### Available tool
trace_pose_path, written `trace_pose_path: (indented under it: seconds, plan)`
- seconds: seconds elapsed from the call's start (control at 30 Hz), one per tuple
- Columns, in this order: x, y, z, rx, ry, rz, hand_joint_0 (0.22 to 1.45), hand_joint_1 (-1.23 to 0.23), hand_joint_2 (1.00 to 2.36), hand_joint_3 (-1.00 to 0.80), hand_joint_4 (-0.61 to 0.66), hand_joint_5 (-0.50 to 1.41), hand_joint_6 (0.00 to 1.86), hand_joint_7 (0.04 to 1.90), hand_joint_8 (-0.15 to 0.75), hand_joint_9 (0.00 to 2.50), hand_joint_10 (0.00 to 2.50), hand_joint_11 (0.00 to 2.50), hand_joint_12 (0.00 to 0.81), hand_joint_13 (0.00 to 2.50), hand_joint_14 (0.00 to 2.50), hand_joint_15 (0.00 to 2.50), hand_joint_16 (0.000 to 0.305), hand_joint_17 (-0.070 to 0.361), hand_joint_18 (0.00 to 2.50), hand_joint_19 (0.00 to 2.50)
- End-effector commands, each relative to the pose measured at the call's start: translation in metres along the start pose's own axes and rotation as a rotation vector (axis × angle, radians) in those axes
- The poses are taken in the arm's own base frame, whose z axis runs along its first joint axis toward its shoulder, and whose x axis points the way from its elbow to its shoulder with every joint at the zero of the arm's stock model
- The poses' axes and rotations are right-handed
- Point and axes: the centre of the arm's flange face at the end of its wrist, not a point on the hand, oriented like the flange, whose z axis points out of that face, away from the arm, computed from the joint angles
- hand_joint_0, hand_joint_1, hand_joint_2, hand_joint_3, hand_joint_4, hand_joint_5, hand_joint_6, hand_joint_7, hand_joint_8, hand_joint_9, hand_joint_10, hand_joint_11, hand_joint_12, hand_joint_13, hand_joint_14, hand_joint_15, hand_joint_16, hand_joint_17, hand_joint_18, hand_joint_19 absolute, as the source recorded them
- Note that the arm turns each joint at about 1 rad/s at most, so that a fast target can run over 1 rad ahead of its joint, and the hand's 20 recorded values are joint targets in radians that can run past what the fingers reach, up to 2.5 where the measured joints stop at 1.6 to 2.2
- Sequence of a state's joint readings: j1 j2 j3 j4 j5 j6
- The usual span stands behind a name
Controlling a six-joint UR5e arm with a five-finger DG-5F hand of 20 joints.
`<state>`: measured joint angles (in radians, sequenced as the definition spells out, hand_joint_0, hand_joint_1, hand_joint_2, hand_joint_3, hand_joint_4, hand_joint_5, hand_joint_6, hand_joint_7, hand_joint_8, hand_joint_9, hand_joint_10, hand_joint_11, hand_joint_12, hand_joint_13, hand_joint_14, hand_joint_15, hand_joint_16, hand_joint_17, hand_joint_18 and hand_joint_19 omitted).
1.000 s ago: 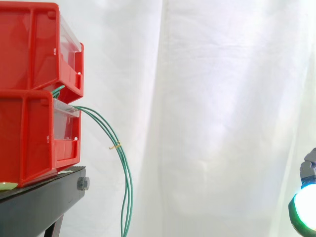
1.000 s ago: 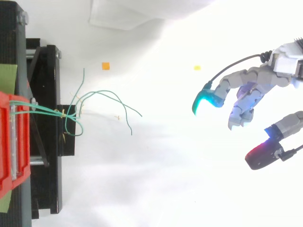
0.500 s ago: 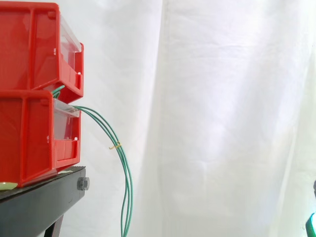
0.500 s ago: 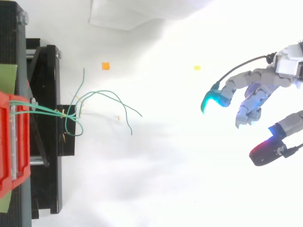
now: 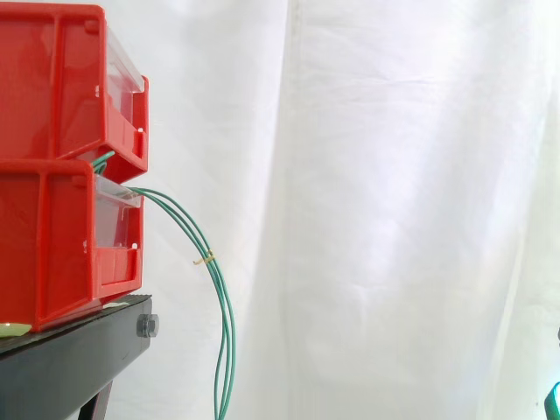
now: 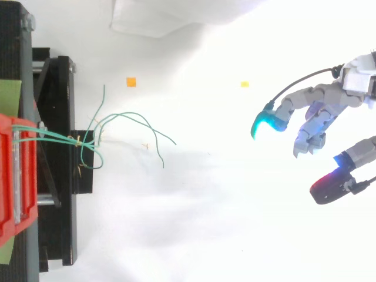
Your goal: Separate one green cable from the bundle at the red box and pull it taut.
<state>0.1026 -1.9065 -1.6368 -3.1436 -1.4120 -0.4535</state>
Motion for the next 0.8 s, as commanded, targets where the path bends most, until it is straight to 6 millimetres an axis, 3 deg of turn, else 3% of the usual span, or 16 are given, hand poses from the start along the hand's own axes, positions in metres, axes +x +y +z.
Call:
trace_pose_path:
  seconds: [0.0,0.17,0.27,0.4,0.57,0.7,0.77]
  plan:
    - [0.0,0.001,0.0,-0.001,0.002,0.001,0.55,-0.67,1.0,-0.5,0.13,-0.18,0.5,0.72,0.168,0.92,0.01,0.56,0.324,1.07,0.02,0.57,0.034,0.076,0.59,0.62]
    - [-0.001,0.0,-0.001,-0.001,0.001,0.002,0.53,-0.57,1.0,-0.5,0.14,-0.19,0.5,0.72,0.211,0.89,0.01,0.55,0.352,1.08,0.02,0.57,0.035,0.079,0.58,0.61]
    - [-0.002,-0.004,-0.002,0.021,0.007,0.0,0.5,-0.37,1.0,-0.5,0.13,-0.19,0.5,0.72,0.227,0.9,0.01,0.54,0.369,1.08,0.01,0.55,0.038,0.085,0.58,0.61]
    - [-0.001,-0.006,-0.005,0.042,0.019,-0.004,0.53,-0.54,1.0,-0.5,0.1,-0.19,0.5,0.72,0.172,0.86,0.01,0.53,0.358,1.07,0.02,0.55,0.036,0.08,0.56,0.63]
    - [0.0,-0.009,-0.01,0.081,0.038,-0.006,0.53,-0.55,1.0,-0.5,0.1,-0.19,0.5,0.72,0.099,0.85,0.01,0.53,0.319,1.0,0.02,0.55,0.035,0.079,0.56,0.62]
    - [0.0,-0.01,-0.009,0.08,0.037,-0.007,0.53,-0.56,1.0,-0.5,0.1,-0.19,0.5,0.72,0.109,0.91,0.01,0.79,0.323,1.01,0.02,0.57,0.035,0.078,0.57,0.61]
    - [-0.001,-0.008,-0.009,0.07,0.033,-0.007,0.53,-0.57,1.0,-0.5,0.06,-0.2,0.5,0.69,0.088,0.81,0.02,0.72,0.285,0.87,0.02,0.55,0.034,0.078,0.56,0.61]
